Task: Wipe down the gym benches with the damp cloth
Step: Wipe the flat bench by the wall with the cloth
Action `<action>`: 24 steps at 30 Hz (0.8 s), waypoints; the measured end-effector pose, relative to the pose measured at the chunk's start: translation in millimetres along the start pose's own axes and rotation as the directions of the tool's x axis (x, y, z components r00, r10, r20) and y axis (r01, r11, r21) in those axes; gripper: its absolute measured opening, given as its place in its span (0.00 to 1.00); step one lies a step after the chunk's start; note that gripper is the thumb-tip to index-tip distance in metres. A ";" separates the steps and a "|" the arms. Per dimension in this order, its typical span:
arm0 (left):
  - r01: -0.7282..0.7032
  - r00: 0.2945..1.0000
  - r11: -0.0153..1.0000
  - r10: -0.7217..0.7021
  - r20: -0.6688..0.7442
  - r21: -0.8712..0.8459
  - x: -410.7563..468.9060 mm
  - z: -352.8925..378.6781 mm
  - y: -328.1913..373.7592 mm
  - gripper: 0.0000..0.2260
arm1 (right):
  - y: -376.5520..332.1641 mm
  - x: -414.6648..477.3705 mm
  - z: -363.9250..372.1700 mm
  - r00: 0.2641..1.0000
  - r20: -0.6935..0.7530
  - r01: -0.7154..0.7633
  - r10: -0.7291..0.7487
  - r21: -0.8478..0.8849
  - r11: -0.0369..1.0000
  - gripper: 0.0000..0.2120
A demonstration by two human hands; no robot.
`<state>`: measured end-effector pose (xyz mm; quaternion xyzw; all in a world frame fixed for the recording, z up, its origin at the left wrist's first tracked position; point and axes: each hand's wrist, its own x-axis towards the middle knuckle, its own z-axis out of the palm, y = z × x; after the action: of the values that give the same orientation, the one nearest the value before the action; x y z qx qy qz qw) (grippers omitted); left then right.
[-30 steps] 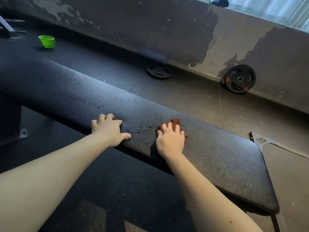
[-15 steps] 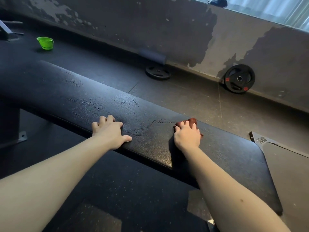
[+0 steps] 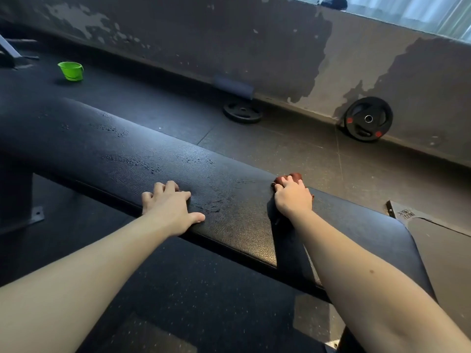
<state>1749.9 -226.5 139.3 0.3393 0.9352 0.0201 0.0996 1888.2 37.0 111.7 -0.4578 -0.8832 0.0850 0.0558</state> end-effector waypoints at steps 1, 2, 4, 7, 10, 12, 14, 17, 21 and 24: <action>-0.001 1.000 1.000 0.001 -0.002 -0.002 0.5 0.6 -0.7 0.33 | -4.7 4.2 1.5 1.000 -0.001 -0.030 0.030 -0.017 0.999 0.18; -0.003 1.000 1.000 0.003 -0.004 -0.005 1.1 0.9 -1.0 0.33 | -14.0 7.7 3.8 0.998 0.002 -0.056 0.056 -0.028 0.998 0.19; -0.004 1.000 1.000 0.004 -0.006 -0.011 1.6 1.4 -0.6 0.33 | -40.9 11.3 10.4 0.999 0.009 -0.033 0.033 -0.025 0.999 0.19; 0.005 1.000 1.000 -0.005 -0.003 -0.016 2.3 2.2 0.3 0.33 | -91.8 5.7 19.9 0.991 0.024 0.134 -0.134 -0.001 0.991 0.17; 0.008 1.000 1.000 -0.008 -0.009 -0.003 2.7 0.0 0.2 0.33 | -120.0 -6.1 18.3 0.964 0.029 0.261 -0.263 0.074 0.963 0.15; 0.005 1.000 1.000 -0.005 -0.004 -0.008 1.7 -0.5 0.6 0.34 | -106.6 -2.9 14.6 0.944 0.065 0.315 -0.324 0.122 0.941 0.15; 0.000 1.000 1.000 0.000 -0.002 -0.018 0.6 -0.4 -0.8 0.34 | -76.1 12.6 12.2 0.948 0.080 0.302 -0.309 0.093 0.949 0.15; -0.010 1.000 1.000 0.010 0.001 -0.015 -0.2 0.1 -2.5 0.35 | -31.6 30.9 8.5 0.993 0.037 0.112 -0.114 0.063 0.992 0.17; -0.028 0.999 1.000 0.027 0.020 0.012 -1.1 -0.4 -3.7 0.32 | -40.7 32.0 14.8 0.999 0.023 0.029 -0.028 -0.009 1.000 0.20; -0.027 0.999 1.000 0.026 0.044 0.013 1.3 -1.9 -4.4 0.28 | -79.3 0.5 27.8 0.988 0.004 0.157 -0.157 0.003 0.988 0.17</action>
<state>1745.8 -229.0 140.5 0.3527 0.9283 0.0078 0.1176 1819.6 -10.3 100.4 -0.3865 -0.9165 0.0824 0.0612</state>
